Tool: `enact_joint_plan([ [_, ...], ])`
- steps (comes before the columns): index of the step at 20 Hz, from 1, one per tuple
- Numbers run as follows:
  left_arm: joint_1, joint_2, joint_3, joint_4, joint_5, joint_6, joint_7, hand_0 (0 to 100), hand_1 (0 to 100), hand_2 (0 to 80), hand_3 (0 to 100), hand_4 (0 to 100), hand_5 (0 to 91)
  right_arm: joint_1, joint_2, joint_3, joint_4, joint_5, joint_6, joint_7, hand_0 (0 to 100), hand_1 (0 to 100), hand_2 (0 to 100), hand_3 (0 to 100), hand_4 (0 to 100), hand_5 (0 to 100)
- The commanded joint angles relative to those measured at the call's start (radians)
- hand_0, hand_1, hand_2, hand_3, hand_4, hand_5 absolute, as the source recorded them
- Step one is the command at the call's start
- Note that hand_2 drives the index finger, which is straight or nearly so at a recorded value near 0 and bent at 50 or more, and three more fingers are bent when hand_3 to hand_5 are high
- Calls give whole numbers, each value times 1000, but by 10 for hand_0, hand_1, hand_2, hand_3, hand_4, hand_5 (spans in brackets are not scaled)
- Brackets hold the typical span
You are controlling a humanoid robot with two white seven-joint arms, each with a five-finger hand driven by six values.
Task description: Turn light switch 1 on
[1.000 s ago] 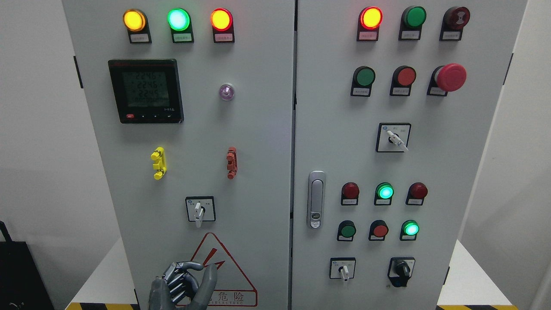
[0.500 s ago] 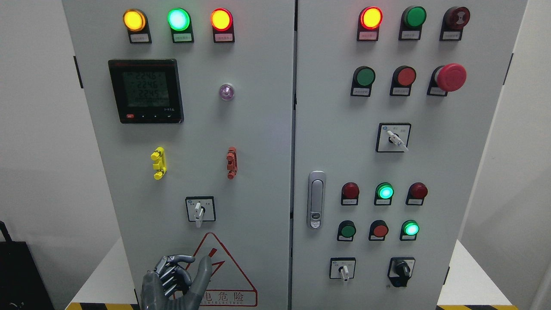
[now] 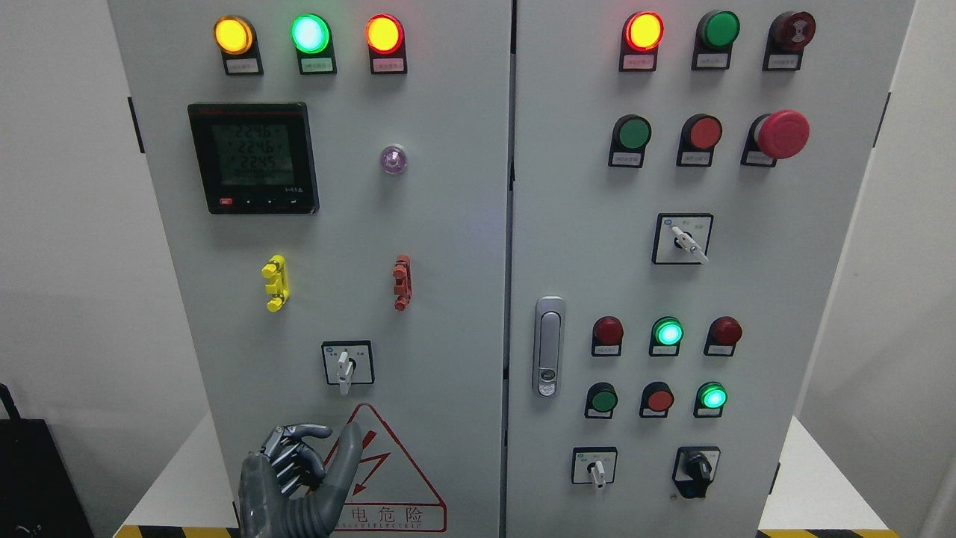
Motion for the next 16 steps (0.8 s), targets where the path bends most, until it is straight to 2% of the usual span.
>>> enact_joint_plan([
  [1,-31,-10,1,2,-1,7,2,101,665,554,973,944,872,0,0,1,0,0,0,0,0,0,0,0,0,0],
  [6,-68,-14,1,2,-1,48,2,101,664,556,979,948,874,0,0,1,0,0,0,0,0,0,0,0,0,0],
  [16,-75,-14,1,3,-32,53,11,99,666,557,984,949,875,0,0,1,0,0,0,0,0,0,0,0,0,0],
])
